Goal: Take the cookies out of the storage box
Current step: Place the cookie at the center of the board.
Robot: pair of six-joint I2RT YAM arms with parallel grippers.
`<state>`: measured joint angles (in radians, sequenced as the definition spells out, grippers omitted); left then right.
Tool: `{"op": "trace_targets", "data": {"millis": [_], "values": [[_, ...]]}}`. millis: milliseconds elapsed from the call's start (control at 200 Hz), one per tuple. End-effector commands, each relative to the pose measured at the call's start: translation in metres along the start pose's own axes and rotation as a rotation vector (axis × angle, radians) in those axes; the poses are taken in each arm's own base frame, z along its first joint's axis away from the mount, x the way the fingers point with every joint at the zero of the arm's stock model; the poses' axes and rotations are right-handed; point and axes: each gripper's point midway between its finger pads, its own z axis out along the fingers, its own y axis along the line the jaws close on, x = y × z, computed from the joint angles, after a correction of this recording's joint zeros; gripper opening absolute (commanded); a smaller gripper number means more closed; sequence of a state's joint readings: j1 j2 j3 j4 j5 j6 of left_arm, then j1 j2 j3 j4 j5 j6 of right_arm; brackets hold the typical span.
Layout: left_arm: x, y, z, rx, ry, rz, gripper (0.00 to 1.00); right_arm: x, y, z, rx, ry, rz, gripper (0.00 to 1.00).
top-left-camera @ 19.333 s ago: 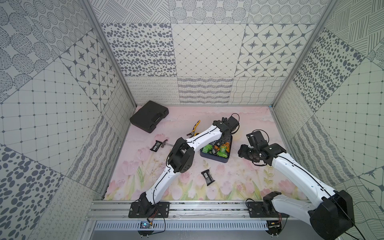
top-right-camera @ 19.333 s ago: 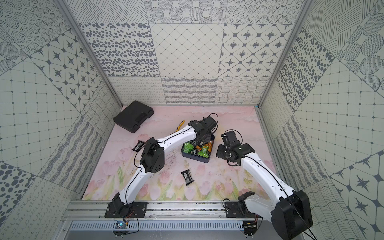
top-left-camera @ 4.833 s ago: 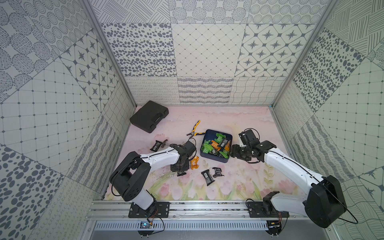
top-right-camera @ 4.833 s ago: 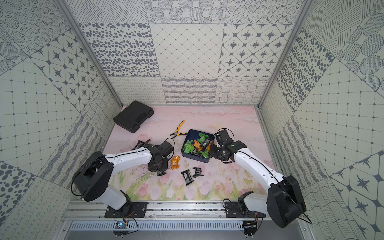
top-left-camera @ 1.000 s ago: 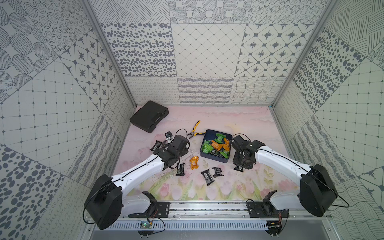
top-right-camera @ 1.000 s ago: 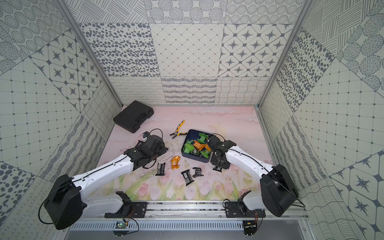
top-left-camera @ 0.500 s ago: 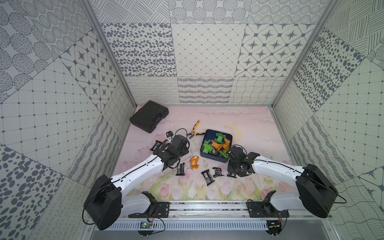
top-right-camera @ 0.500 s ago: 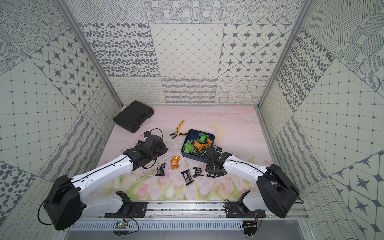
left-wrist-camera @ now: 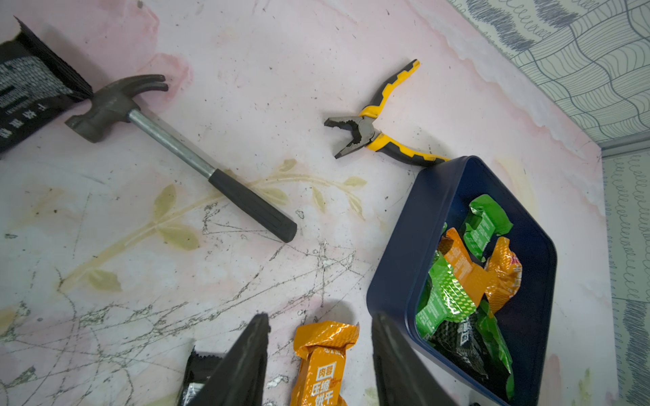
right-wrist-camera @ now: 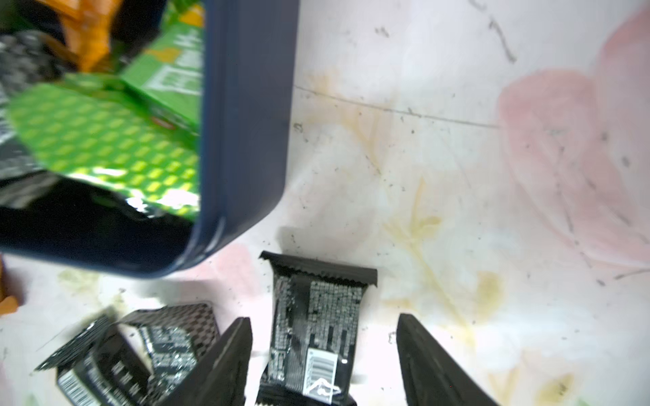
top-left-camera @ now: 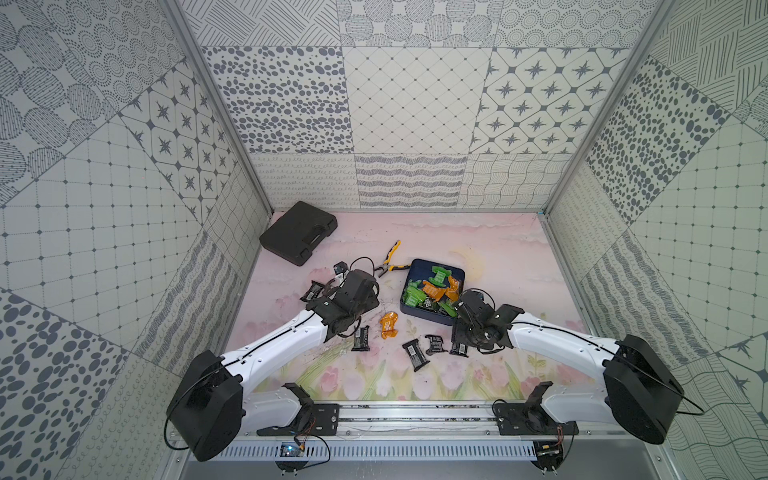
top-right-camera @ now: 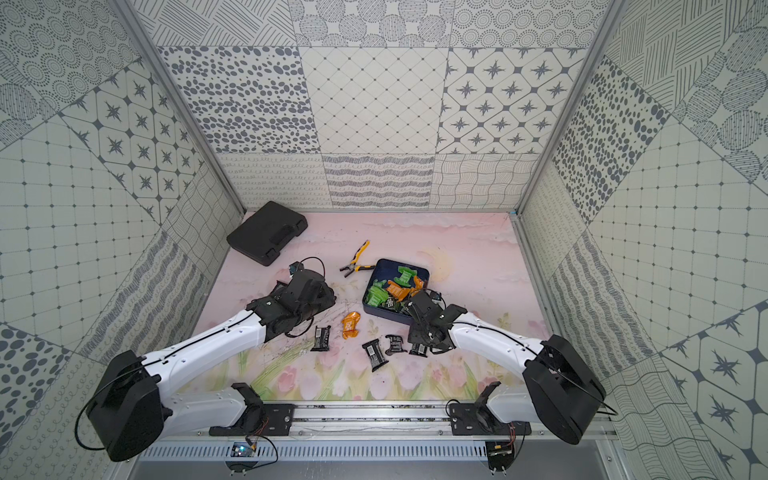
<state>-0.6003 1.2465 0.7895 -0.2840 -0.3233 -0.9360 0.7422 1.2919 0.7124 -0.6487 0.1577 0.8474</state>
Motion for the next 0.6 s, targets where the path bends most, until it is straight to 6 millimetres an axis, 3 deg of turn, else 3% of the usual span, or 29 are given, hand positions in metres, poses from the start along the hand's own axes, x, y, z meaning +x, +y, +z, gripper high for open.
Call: {"op": "trace_targets", "data": {"millis": [0, 170, 365, 595], "values": [[-0.006, -0.009, -0.001, 0.046, -0.018, 0.033, 0.51, -0.03, 0.015, -0.033, -0.04, -0.113, -0.153, 0.71], [-0.005, -0.01, 0.0, 0.052, -0.02, 0.029, 0.52, -0.059, 0.038, -0.053, -0.041, -0.171, -0.402, 0.71], [-0.006, -0.007, 0.0, 0.044, -0.027, 0.015, 0.51, -0.075, 0.058, -0.037, 0.041, -0.083, -0.584, 0.67], [-0.006, -0.003, -0.001, 0.037, -0.038, 0.006, 0.51, -0.085, 0.076, -0.014, 0.076, -0.018, -0.66, 0.63]]}}
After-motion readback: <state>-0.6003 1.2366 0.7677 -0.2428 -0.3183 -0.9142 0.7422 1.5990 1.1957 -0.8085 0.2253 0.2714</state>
